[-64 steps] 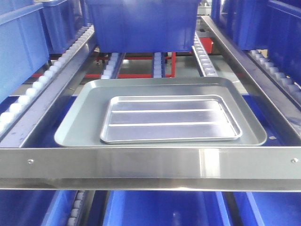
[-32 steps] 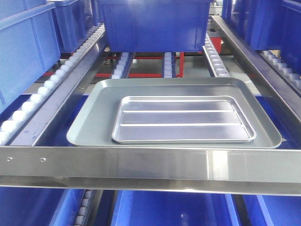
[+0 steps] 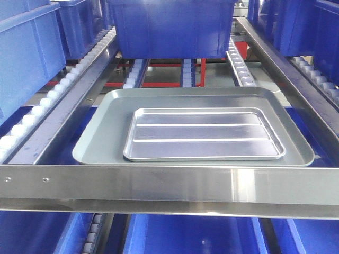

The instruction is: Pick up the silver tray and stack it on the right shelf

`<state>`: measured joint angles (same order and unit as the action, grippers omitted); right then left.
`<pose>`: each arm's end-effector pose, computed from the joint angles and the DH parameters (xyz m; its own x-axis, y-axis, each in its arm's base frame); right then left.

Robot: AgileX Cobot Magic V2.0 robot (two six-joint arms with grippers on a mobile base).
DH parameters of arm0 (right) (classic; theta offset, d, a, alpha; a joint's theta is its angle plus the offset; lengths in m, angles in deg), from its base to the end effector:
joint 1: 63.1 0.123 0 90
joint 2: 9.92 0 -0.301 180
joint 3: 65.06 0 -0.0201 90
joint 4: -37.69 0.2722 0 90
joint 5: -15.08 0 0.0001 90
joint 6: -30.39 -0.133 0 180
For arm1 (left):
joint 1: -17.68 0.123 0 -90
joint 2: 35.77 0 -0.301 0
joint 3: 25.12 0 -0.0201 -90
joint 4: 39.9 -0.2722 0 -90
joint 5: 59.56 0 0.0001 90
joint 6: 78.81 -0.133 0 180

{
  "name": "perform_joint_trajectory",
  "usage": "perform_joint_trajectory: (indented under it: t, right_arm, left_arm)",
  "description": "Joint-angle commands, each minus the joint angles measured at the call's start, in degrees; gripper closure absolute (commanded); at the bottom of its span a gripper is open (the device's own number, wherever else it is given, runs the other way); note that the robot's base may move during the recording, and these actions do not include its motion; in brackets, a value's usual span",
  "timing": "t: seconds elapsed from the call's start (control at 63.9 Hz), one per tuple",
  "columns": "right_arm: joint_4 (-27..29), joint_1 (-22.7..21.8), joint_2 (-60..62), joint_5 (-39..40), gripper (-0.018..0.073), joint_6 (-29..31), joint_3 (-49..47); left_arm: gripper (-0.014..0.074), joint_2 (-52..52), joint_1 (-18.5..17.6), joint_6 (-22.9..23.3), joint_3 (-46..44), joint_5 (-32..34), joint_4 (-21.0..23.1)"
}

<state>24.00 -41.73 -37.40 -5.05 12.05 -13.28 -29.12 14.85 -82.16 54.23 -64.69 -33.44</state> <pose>0.1228 0.0364 0.3118 -0.1702 0.0352 -0.9848 -0.2733 0.9585 0.0815 0.1039 -0.0065 0.1942 -0.0223 -0.0528 -0.9984 0.0583 0.9968 -0.0540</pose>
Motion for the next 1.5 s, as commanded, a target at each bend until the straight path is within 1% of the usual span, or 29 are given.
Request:
perform_joint_trajectory:
  t: [0.0,0.313,0.438,0.501,0.595,0.642,0.736,0.861,0.924,0.971,1.033,1.112,1.19,1.487]
  right_arm:
    - [-1.27,0.00,-0.30,4.95,0.0503,0.43,-1.57]
    - [-1.42,0.00,-0.30,5.00,0.0503,0.43,-1.57]
    - [-1.42,-0.97,-0.30,5.19,0.0503,0.43,-0.54]
    - [-1.04,-3.45,-0.15,5.48,0.0503,0.43,0.05]
    - [-0.95,-9.07,1.23,7.51,0.0503,0.83,1.65]
    - [-0.88,-11.83,2.58,9.45,0.0503,1.98,3.46]
    - [0.38,-16.90,6.33,15.85,0.0503,5.36,9.09]
    - [4.42,-21.37,11.48,24.43,0.0503,8.47,18.05]
    - [5.94,-23.06,13.95,26.60,0.0503,9.34,22.07]
    - [6.90,-24.04,15.87,26.83,0.0503,9.86,24.48]
    - [7.31,-24.76,18.82,26.83,0.0503,9.86,26.54]
    - [7.31,-24.99,22.19,22.94,0.0503,10.77,26.45]
    - [7.31,-25.00,21.84,22.94,0.0503,12.22,26.45]
    - [7.31,-25.00,21.91,22.96,0.0503,12.18,26.45]
  left_arm:
    - [0.0697,-0.80,0.12,-0.03,1.11,5.47,0.57]
    - [0.0697,-0.80,0.12,-0.03,1.11,5.47,0.57]
    - [0.0697,-0.80,0.12,-0.03,1.11,5.47,0.57]
    - [0.0697,-0.80,0.12,-0.03,1.11,5.47,0.57]
    - [0.0697,-0.80,0.12,-0.03,1.11,5.47,0.57]
    - [0.0697,-0.80,0.12,-0.03,1.11,5.47,0.57]
    - [0.0697,-0.80,0.12,-0.03,1.11,5.47,0.57]
    - [0.0697,-0.80,0.12,-0.03,1.11,5.47,0.57]
    - [0.0697,-0.80,0.12,-0.03,1.11,5.47,0.57]
    - [0.0697,-0.80,0.12,-0.03,1.11,5.47,0.57]
    - [0.0697,-0.80,0.12,-0.03,1.11,5.47,0.57]
    - [0.0697,-0.80,0.12,-0.03,1.11,5.47,0.57]
    - [0.0697,-0.73,0.12,-0.03,1.11,5.47,0.57]
    - [0.0697,-0.73,0.12,-0.03,1.11,5.47,0.57]
